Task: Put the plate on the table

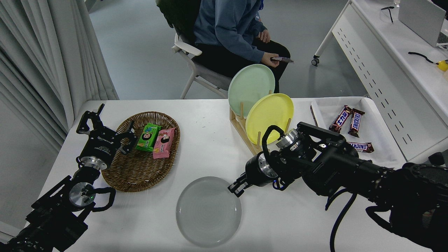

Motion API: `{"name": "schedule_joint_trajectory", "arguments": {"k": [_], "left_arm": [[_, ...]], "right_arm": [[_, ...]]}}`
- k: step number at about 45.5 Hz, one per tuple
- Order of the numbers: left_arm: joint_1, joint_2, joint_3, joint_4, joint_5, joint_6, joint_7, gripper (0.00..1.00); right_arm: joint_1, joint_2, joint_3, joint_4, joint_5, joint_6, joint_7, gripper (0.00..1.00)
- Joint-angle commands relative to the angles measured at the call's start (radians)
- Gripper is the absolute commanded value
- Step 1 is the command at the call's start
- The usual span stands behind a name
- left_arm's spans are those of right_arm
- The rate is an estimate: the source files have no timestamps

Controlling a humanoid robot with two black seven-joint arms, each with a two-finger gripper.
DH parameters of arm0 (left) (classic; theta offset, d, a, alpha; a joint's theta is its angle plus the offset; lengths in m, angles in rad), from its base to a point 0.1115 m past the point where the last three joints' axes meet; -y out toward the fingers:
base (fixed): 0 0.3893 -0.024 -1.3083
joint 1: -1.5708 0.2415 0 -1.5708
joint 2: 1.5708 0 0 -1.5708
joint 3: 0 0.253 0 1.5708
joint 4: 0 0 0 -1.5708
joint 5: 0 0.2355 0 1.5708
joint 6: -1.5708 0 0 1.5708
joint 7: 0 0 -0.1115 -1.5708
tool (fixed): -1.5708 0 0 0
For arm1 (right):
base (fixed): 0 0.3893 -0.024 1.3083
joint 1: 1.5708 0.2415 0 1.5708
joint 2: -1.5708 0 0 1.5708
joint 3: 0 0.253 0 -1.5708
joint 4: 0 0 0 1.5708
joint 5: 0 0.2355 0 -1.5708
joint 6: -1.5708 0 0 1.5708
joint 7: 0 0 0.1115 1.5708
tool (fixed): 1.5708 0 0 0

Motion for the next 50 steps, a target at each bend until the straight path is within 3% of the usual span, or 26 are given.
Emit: {"name": "schedule_joint_trajectory", "arguments": {"k": [1,50], "left_arm": [[0.0,0.0,0.001,0.001,0.0,0.0,0.0,1.0],[0.0,0.0,0.0,0.0,0.0,0.0,0.0,1.0]], "right_arm": [[-0.018,0.003,0.003,-0.009,0.003,0.0,0.0,0.0],[-0.032,-0.051,0.018,-0.005,0.001,0.0,-0.025,0.0]]}}
